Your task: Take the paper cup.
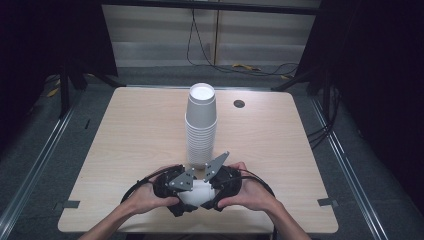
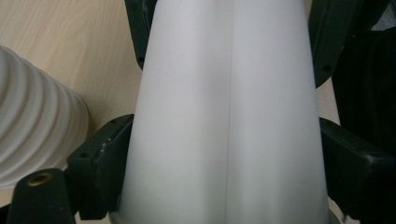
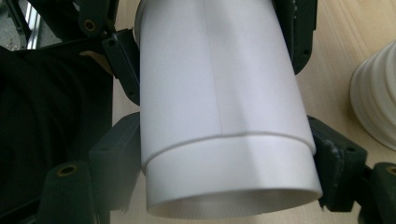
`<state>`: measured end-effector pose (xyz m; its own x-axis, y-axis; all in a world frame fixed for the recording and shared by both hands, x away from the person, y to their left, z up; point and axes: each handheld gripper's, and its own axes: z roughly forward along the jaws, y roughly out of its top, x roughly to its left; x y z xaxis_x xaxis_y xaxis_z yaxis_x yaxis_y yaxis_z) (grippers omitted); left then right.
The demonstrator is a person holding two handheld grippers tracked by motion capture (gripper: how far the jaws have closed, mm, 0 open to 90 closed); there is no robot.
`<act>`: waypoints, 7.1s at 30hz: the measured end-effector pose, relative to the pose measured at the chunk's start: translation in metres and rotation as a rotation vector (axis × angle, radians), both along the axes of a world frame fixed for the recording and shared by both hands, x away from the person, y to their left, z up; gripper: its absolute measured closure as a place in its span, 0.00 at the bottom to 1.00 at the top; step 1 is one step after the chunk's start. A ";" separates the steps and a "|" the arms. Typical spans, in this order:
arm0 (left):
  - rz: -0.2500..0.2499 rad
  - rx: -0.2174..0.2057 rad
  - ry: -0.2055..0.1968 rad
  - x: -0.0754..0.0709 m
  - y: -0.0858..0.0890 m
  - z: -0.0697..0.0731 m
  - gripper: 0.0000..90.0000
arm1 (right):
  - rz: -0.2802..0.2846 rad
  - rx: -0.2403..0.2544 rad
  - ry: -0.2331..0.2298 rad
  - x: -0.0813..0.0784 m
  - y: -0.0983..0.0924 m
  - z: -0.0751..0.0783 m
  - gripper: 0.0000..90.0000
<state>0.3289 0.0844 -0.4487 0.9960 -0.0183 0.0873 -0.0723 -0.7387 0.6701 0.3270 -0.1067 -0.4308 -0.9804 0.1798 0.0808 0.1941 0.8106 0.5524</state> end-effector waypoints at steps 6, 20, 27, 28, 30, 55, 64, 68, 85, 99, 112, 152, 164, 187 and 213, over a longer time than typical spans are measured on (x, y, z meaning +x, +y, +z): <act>-0.019 -0.020 -0.010 -0.003 0.001 0.001 0.15 | 0.013 -0.014 -0.002 -0.002 -0.001 0.002 0.25; -0.012 -0.066 -0.014 -0.005 0.002 0.004 0.15 | 0.018 -0.012 0.001 -0.002 -0.006 0.004 0.25; -0.012 -0.105 0.019 -0.001 0.005 0.005 0.15 | 0.013 0.000 -0.007 -0.002 -0.008 0.005 0.25; -0.011 -0.110 0.019 -0.001 0.006 0.005 0.15 | 0.014 -0.002 -0.007 -0.002 -0.008 0.005 0.25; -0.010 -0.122 0.037 0.000 0.007 0.004 0.16 | 0.019 0.001 -0.009 -0.001 -0.008 0.004 0.25; 0.079 -0.257 0.084 0.009 0.022 0.017 0.17 | -0.043 0.010 -0.010 0.001 -0.022 0.000 0.25; 0.147 -0.314 0.095 0.014 0.030 0.020 0.17 | -0.074 0.018 -0.010 0.003 -0.030 -0.003 0.25; 0.191 -0.352 0.116 0.019 0.035 0.019 0.17 | -0.086 0.040 -0.003 0.006 -0.033 -0.005 0.25; 0.294 -0.475 0.149 0.027 0.048 0.015 0.17 | -0.159 0.163 -0.014 0.009 -0.051 -0.010 0.25; 0.293 -0.513 0.144 0.023 0.049 0.015 0.17 | -0.209 0.304 0.012 0.014 -0.062 -0.015 0.25; 0.274 -0.576 0.155 0.019 0.050 0.018 0.17 | -0.236 0.473 0.005 0.014 -0.068 -0.016 0.25; 0.255 -0.588 0.223 0.022 0.038 0.011 0.00 | -0.169 0.647 0.001 0.006 -0.056 -0.015 0.25; 0.220 -0.576 0.262 0.022 0.032 0.008 0.00 | -0.145 0.639 0.014 0.005 -0.052 -0.015 0.25; 0.183 -0.628 0.291 0.021 0.034 0.013 0.06 | -0.106 0.643 0.031 0.004 -0.045 -0.017 0.25; 0.181 -0.544 0.205 0.021 0.045 0.024 0.11 | -0.161 0.596 0.055 0.009 -0.044 -0.014 0.17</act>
